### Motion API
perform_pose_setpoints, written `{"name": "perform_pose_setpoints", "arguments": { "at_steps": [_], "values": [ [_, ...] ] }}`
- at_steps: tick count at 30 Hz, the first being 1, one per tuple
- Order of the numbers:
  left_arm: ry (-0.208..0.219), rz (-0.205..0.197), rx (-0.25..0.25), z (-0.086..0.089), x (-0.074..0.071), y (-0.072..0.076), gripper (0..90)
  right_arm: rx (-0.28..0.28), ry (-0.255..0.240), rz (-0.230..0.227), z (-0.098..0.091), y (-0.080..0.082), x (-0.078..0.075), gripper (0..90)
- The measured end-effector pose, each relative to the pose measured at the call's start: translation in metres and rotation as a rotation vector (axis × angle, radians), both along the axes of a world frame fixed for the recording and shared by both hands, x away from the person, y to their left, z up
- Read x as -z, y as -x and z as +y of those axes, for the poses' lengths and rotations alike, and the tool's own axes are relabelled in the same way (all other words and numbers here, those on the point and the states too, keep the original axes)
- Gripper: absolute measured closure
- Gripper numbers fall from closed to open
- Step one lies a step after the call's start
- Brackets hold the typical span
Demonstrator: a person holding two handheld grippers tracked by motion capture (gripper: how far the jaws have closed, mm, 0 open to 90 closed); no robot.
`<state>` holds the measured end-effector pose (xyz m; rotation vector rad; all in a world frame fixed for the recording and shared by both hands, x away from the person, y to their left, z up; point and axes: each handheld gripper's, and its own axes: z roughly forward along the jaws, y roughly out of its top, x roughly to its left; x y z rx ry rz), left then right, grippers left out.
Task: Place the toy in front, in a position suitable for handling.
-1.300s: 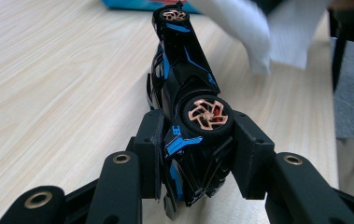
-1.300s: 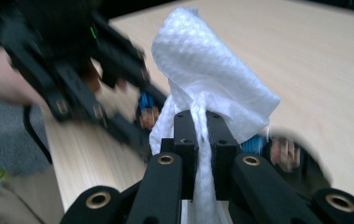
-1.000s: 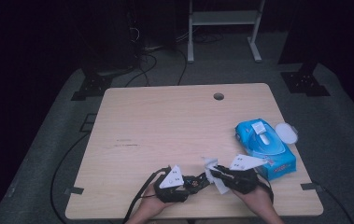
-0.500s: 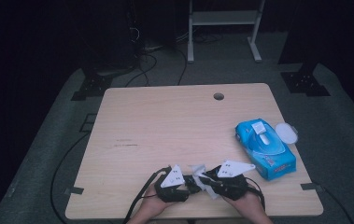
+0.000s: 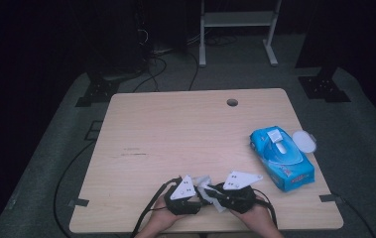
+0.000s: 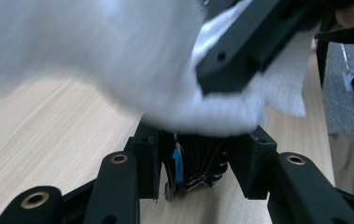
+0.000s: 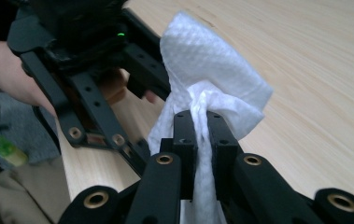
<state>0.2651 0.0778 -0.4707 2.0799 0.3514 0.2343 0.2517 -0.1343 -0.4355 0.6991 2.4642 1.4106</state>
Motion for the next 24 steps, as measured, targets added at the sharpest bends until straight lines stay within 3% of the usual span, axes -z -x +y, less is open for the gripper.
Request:
{"name": "perform_pose_setpoints", "arguments": {
  "at_steps": [2,7,9,11,14,17,19,20,22,24],
  "values": [
    [0.004,0.008,-0.003,0.001,0.000,-0.001,58.1,-0.004,0.024,-0.017,0.002,-0.001,-0.002,83.9],
    [0.003,0.011,0.004,0.000,0.001,-0.001,58.1,0.098,0.024,-0.009,-0.018,-0.009,-0.003,83.9],
    [0.003,0.012,0.008,-0.001,0.001,0.000,58.0,0.085,0.010,-0.006,-0.015,-0.008,-0.002,83.9],
    [-0.003,0.007,0.017,-0.002,0.001,0.000,57.7,0.034,-0.008,-0.007,-0.004,-0.002,0.000,83.8],
    [0.008,0.023,0.014,0.001,0.001,-0.002,58.0,0.013,0.014,-0.038,0.003,0.000,-0.001,83.9],
    [0.000,0.022,0.011,0.004,0.002,-0.005,58.3,0.050,0.002,-0.020,-0.012,-0.006,-0.002,83.7],
    [-0.002,0.021,0.010,0.007,0.001,-0.006,58.3,0.128,0.046,-0.060,-0.026,-0.008,-0.002,83.8],
    [-0.006,0.018,0.010,0.008,0.001,-0.007,58.3,0.149,0.049,-0.056,-0.033,-0.010,-0.002,83.8],
    [-0.008,0.018,0.007,0.011,0.001,-0.009,58.3,0.199,0.022,-0.033,-0.050,-0.014,-0.002,83.9],
    [-0.009,0.016,0.011,0.011,0.001,-0.009,58.3,0.218,0.016,-0.027,-0.055,-0.014,-0.001,83.9]
  ]
}}
